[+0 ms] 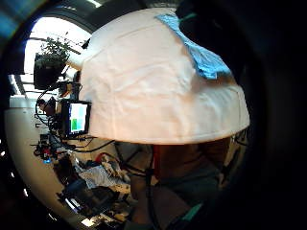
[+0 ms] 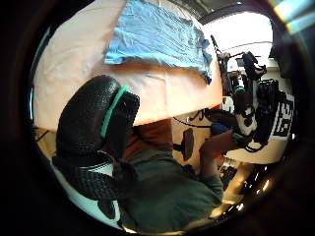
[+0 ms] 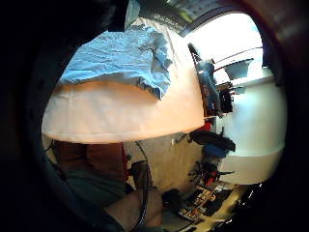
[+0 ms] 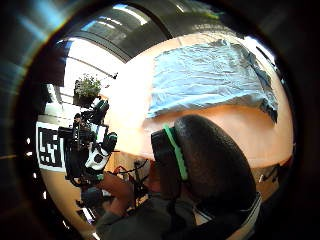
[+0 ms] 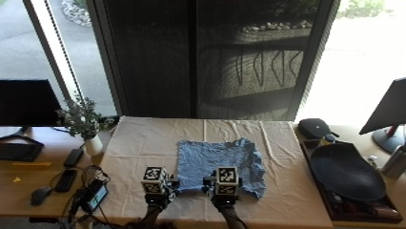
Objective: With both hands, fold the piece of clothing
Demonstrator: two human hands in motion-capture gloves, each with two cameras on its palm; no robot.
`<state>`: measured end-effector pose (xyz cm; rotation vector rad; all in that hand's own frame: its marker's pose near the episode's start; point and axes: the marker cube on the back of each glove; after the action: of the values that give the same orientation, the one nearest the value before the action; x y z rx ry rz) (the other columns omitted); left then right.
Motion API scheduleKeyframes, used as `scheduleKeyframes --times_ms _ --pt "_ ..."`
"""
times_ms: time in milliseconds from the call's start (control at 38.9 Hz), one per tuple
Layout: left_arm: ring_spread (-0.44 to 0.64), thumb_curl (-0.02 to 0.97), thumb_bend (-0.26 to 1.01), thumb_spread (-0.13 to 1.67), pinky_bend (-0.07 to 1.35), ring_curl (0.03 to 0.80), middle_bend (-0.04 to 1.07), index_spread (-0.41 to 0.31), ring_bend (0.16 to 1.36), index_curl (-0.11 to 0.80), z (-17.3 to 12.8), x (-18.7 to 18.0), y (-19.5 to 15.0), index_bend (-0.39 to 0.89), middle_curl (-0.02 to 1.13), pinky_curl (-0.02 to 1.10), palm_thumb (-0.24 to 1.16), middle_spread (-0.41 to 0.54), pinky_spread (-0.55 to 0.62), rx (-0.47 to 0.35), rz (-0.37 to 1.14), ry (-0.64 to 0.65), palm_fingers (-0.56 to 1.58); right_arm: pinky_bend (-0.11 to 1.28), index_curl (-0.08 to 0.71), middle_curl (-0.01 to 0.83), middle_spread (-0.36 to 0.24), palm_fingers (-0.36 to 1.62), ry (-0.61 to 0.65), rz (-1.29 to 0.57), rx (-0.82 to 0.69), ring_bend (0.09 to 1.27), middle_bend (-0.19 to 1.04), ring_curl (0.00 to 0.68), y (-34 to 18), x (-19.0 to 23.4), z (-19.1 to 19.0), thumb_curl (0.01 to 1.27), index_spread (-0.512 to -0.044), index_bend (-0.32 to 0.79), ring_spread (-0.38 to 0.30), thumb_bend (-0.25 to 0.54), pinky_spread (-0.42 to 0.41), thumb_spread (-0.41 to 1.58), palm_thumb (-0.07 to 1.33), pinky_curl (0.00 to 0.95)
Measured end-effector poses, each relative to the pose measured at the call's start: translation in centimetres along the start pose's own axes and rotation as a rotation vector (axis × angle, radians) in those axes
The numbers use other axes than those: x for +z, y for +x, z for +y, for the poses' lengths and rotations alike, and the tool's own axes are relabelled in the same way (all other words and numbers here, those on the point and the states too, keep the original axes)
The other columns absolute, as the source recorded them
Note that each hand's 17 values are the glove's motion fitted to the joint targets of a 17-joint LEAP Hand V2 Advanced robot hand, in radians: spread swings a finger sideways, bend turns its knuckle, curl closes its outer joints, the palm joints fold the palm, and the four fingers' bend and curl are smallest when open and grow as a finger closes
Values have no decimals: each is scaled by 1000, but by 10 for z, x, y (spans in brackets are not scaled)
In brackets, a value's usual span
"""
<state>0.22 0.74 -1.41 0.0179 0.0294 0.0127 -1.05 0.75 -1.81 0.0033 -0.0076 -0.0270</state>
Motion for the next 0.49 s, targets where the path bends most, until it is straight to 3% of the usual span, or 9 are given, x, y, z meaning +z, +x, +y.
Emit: scheduleKeyframes --times_ms 360,489 --pt "160 173 48 1220 544 268 242 -100 593 167 4 -7 5 115 311 230 221 4 245 7 -2 3 373 579 206 252 -35 284 -5 0 -8 336 188 219 7 2 -2 193 -376 139 130 90 247 1259 301 300" --pt "161 188 31 1235 549 275 241 -100 598 180 -11 -4 12 115 328 237 225 4 254 33 24 78 365 584 215 269 -35 275 -23 32 -6 341 189 230 23 2 -5 204 -379 134 131 55 249 1251 289 309"
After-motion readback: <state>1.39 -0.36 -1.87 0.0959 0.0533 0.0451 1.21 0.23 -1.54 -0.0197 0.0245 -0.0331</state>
